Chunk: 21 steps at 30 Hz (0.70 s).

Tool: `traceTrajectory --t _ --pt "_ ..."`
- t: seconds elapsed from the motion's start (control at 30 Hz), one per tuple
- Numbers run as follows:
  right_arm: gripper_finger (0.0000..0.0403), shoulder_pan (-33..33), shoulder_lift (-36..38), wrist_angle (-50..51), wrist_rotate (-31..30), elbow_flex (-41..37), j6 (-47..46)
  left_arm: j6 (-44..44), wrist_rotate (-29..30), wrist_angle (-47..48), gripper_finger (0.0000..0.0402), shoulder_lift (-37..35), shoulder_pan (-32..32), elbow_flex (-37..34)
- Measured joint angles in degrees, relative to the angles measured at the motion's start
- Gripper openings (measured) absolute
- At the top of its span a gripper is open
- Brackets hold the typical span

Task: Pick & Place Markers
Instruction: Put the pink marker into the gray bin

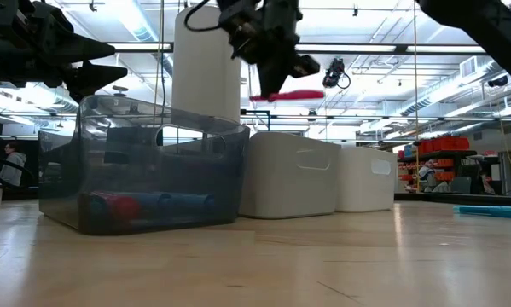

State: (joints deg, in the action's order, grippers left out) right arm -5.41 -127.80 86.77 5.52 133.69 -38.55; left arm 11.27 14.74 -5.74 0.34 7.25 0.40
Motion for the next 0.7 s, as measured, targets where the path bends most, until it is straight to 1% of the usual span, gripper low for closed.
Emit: traceTrajectory --t 0.23,0.57,0.7 --pt "0.0009 0.14 -4.18 -4.58 -0.15 -0.04 0.65 0.04 0.00 0.00 0.0234 0.00 0.00 0.00" --pt "0.0009 1.52 -9.02 -6.14 -0.71 -0.16 0.98 0.00 -0.02 0.00 0.0234 0.01 0.00 0.00" --pt "0.0009 2.01 -8.83 -10.02 -1.93 -4.22 1.07 0.00 -0.02 -0.02 0.0234 0.02 0.00 0.02"
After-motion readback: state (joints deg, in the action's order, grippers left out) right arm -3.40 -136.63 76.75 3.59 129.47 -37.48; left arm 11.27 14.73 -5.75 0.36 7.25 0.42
